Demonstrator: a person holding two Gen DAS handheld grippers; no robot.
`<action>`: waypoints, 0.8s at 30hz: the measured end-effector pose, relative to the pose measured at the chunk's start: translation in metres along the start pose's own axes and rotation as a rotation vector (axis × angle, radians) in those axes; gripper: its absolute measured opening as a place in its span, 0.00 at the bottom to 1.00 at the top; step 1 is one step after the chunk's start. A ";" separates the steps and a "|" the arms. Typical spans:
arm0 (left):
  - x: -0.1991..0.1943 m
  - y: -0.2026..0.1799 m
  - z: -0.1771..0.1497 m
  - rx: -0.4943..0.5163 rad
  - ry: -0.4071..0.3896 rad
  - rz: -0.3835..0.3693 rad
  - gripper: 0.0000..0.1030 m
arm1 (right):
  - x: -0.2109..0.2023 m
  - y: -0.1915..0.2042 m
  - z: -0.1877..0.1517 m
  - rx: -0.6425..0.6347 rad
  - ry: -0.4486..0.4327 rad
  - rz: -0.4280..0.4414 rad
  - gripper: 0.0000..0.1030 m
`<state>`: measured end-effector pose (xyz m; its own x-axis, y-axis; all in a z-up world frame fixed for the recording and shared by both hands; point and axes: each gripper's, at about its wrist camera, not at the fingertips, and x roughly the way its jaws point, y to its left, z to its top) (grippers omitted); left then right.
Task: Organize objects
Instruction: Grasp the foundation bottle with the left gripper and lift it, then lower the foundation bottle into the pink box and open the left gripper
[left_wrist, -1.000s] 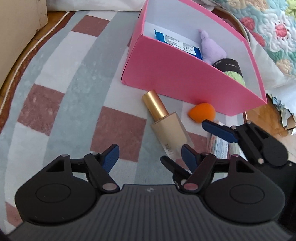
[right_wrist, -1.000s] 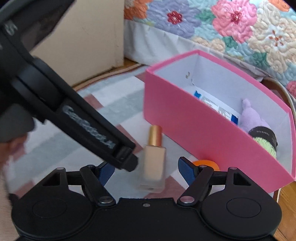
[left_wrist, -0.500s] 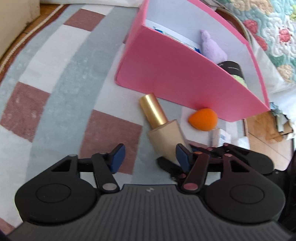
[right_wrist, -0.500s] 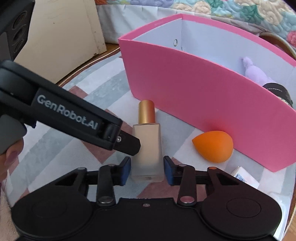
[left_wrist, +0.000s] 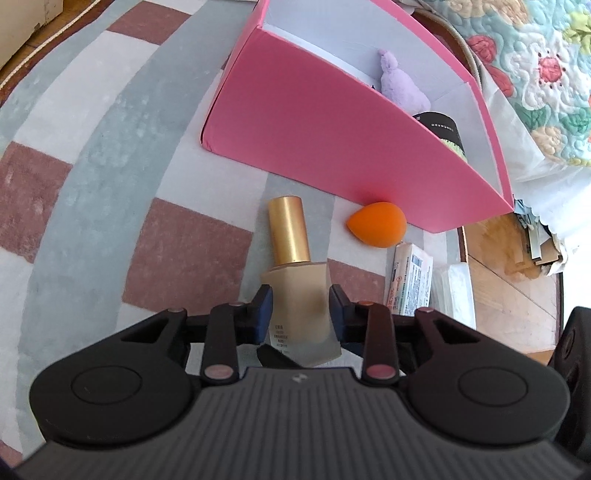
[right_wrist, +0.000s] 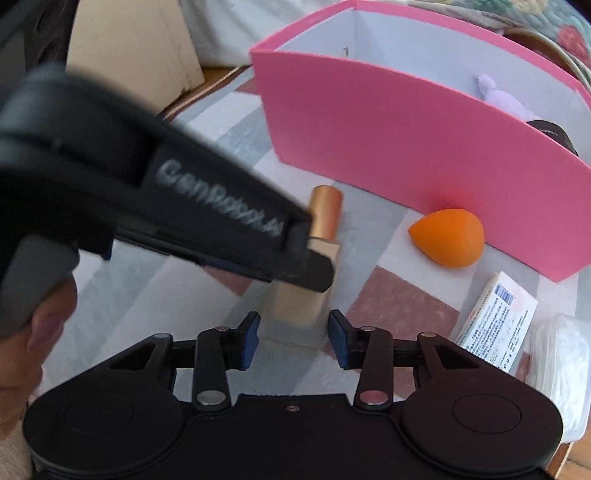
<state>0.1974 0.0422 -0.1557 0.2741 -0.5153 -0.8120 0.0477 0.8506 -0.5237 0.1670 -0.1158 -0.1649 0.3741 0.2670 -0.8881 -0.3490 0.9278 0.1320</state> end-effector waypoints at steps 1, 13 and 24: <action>0.001 0.001 0.000 -0.005 0.003 -0.005 0.34 | 0.000 -0.001 0.002 0.016 0.001 0.004 0.47; 0.001 0.008 -0.008 -0.016 0.039 -0.036 0.40 | -0.004 -0.001 0.004 0.041 0.039 0.010 0.44; -0.055 -0.014 -0.036 0.056 0.072 0.002 0.40 | -0.049 -0.010 0.011 0.080 0.062 0.131 0.44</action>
<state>0.1469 0.0549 -0.1132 0.2044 -0.5182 -0.8305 0.1013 0.8550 -0.5086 0.1619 -0.1352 -0.1182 0.2752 0.3724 -0.8863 -0.3205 0.9047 0.2806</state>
